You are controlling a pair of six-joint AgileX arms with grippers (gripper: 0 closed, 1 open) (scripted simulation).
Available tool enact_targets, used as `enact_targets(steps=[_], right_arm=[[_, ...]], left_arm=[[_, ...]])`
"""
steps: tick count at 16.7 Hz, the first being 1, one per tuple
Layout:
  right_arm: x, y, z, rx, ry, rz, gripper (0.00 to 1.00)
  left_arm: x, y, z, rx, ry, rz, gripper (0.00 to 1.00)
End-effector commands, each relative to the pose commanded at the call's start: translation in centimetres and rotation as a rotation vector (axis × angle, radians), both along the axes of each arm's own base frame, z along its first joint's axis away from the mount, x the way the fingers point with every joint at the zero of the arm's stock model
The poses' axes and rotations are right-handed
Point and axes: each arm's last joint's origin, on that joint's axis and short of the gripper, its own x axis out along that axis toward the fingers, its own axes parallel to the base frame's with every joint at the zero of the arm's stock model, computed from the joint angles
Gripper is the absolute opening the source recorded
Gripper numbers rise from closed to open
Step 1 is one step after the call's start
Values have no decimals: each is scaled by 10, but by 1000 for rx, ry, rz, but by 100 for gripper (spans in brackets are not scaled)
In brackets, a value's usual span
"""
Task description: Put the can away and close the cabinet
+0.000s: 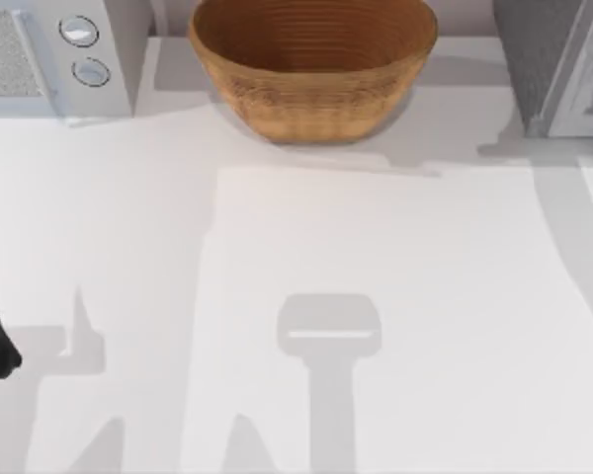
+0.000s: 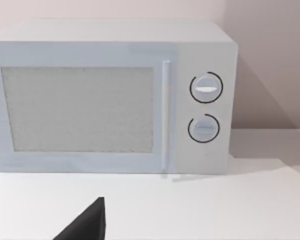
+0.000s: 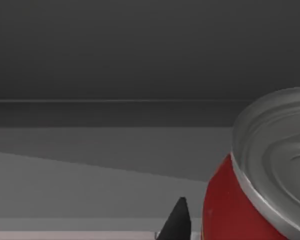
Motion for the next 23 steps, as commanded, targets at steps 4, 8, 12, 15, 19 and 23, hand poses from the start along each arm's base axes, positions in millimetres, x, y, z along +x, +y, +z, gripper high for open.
enact_targets(steps=[4, 8, 12, 15, 19, 23], right_arm=[[28, 10, 20, 0, 7, 2, 0], [34, 12, 22, -1, 11, 1, 0], [34, 11, 22, 1, 11, -2, 0], [47, 12, 26, -1, 20, -3, 0], [83, 15, 42, -2, 21, -5, 0], [125, 15, 54, 0, 7, -4, 0]], left_arm=[[0, 0, 0, 0, 0, 0, 100], [0, 0, 0, 0, 0, 0, 100], [0, 0, 0, 0, 0, 0, 100], [0, 0, 0, 0, 0, 0, 100], [0, 0, 0, 0, 0, 0, 100], [0, 0, 0, 0, 0, 0, 100]])
